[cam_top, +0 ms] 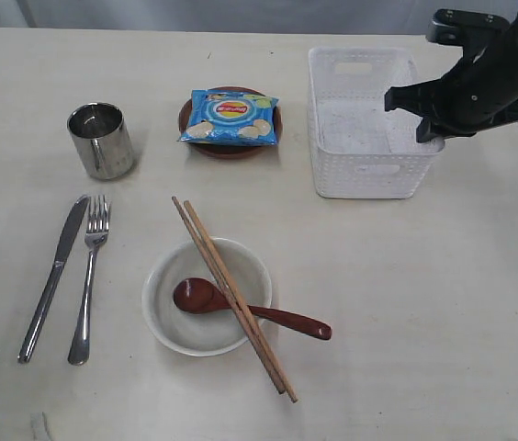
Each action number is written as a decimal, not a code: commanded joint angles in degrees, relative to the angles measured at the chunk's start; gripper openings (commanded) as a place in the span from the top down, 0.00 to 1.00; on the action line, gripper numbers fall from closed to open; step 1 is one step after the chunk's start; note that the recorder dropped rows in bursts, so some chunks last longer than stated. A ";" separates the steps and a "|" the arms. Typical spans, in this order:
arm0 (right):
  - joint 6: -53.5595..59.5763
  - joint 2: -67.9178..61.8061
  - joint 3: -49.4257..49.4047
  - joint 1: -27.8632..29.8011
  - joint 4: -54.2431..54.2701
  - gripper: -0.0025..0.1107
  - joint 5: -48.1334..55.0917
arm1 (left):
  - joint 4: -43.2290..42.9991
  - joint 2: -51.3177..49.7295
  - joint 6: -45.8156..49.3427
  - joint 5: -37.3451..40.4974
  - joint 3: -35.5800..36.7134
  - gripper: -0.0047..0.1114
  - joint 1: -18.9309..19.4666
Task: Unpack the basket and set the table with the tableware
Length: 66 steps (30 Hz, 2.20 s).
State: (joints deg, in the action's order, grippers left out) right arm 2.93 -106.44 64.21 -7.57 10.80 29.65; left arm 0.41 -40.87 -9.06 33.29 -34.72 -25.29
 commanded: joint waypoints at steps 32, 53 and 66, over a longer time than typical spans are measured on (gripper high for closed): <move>9.51 26.24 4.97 0.03 -1.16 0.98 4.08 | -1.64 -0.79 0.14 -17.03 0.27 0.96 -0.36; 33.33 68.75 -13.09 -0.75 23.23 0.98 -26.34 | -4.44 6.83 -1.17 -24.83 -4.64 0.96 21.00; 27.78 92.80 -16.59 -2.56 22.34 0.98 -10.84 | 6.35 28.42 6.56 -11.25 1.31 0.96 19.52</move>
State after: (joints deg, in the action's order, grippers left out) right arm 32.06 -15.86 48.75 -9.92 33.57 17.09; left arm 2.84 -14.14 -6.21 20.18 -34.78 -4.65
